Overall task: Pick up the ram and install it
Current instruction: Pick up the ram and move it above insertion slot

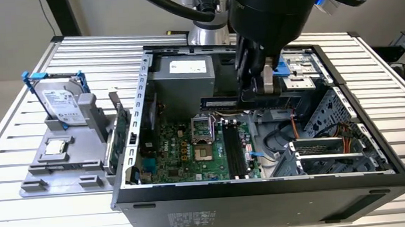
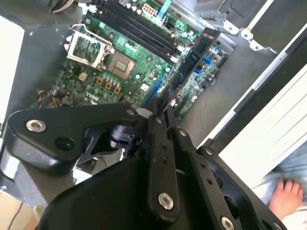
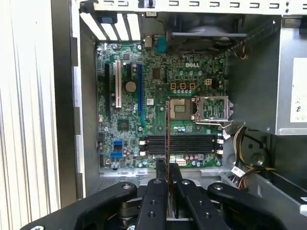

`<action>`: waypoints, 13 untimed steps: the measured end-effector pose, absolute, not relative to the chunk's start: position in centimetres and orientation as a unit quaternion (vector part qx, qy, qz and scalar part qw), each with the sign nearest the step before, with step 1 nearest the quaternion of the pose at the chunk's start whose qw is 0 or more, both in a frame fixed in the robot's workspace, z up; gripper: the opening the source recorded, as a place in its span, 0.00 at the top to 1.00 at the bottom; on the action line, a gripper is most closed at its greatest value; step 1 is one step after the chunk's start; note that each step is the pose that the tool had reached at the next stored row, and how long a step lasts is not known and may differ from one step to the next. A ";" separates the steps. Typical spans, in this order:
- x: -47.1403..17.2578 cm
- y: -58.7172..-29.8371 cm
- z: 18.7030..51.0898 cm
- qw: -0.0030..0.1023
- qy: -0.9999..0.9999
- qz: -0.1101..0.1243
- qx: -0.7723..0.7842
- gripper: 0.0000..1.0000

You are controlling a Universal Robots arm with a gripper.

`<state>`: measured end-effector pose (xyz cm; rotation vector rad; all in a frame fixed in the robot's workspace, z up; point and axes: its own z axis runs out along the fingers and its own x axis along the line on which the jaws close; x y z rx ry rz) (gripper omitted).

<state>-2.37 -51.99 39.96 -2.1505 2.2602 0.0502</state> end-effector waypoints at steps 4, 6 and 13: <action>-2.0 -51.8 40.0 0.011 0.728 0.016 -0.686 1.00; -1.7 -51.7 39.9 0.011 0.728 0.016 -0.685 1.00; -0.5 -51.5 39.9 0.011 0.728 0.016 -0.685 1.00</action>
